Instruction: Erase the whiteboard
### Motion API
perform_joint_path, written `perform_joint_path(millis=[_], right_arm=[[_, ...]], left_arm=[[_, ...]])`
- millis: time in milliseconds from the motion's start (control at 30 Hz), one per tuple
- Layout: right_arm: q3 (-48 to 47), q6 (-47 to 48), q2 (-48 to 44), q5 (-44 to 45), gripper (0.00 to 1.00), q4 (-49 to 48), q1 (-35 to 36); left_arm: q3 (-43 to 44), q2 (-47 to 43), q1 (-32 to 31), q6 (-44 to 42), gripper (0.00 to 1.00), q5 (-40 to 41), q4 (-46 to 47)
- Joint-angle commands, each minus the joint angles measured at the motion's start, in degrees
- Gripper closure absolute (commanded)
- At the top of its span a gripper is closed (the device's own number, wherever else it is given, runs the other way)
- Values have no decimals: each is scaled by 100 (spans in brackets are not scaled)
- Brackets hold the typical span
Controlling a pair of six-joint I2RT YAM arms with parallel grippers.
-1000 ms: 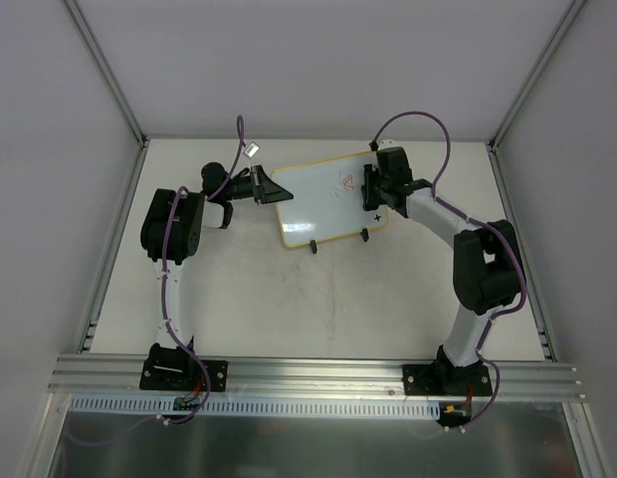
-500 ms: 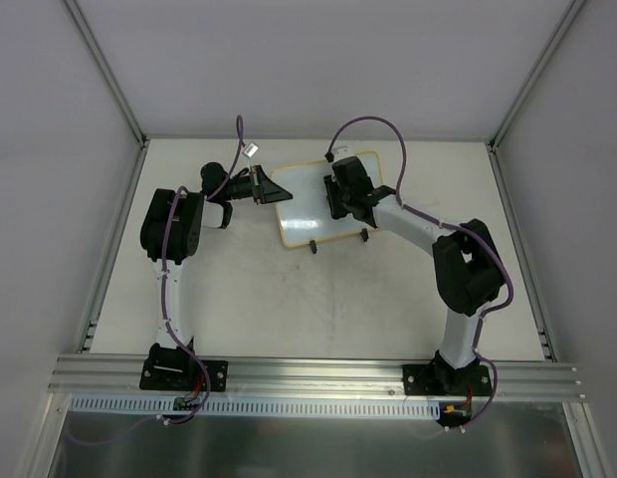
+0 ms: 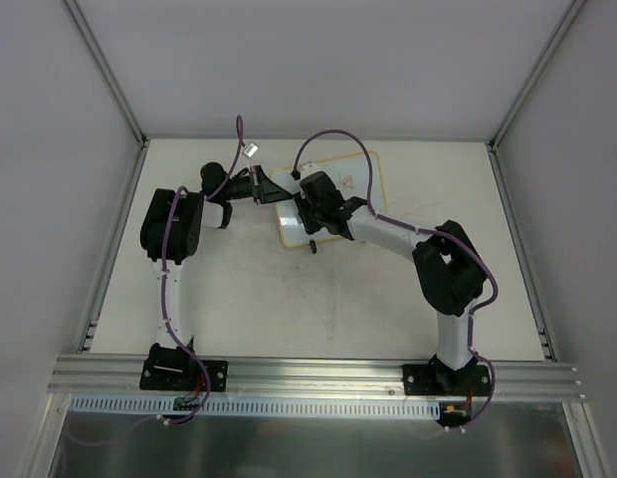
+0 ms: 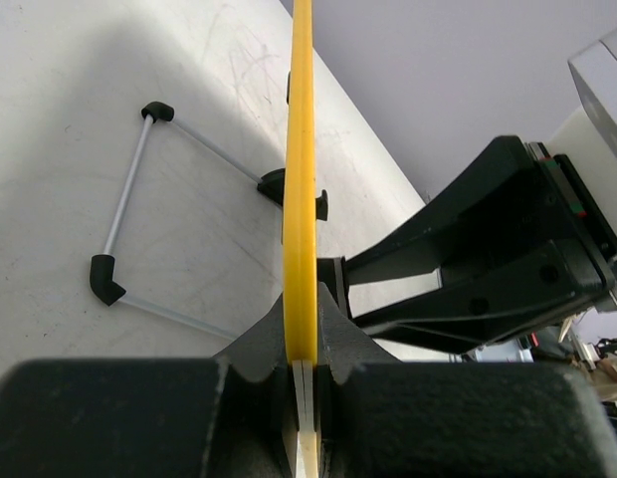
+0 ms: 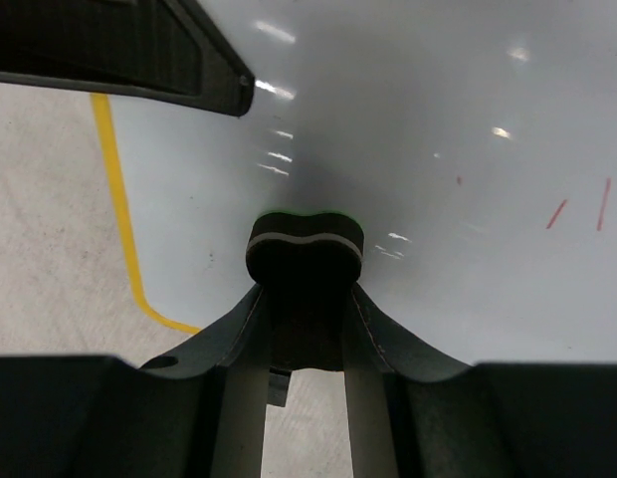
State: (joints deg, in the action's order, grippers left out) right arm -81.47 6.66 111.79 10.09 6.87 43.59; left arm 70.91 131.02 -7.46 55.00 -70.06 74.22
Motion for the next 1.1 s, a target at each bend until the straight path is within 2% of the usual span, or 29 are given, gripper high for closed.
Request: perform_joint_path(millis=[0,200,467,1067], right_arm=[[-106,-103,300,-262,100,-72,132],[-71,-41,177,169,100,77,0],[-27,-85,-60,424,100,314,-685],[-193,29,-509,266,100,517,-2170]], left_arm=[[37,55,-1,-297,100,-324,1956],[28,55,-1,-288,100,-324,1965],[19,46,8,-288,100,-315,1974],[36,55,8,-271,100,-324,1991]])
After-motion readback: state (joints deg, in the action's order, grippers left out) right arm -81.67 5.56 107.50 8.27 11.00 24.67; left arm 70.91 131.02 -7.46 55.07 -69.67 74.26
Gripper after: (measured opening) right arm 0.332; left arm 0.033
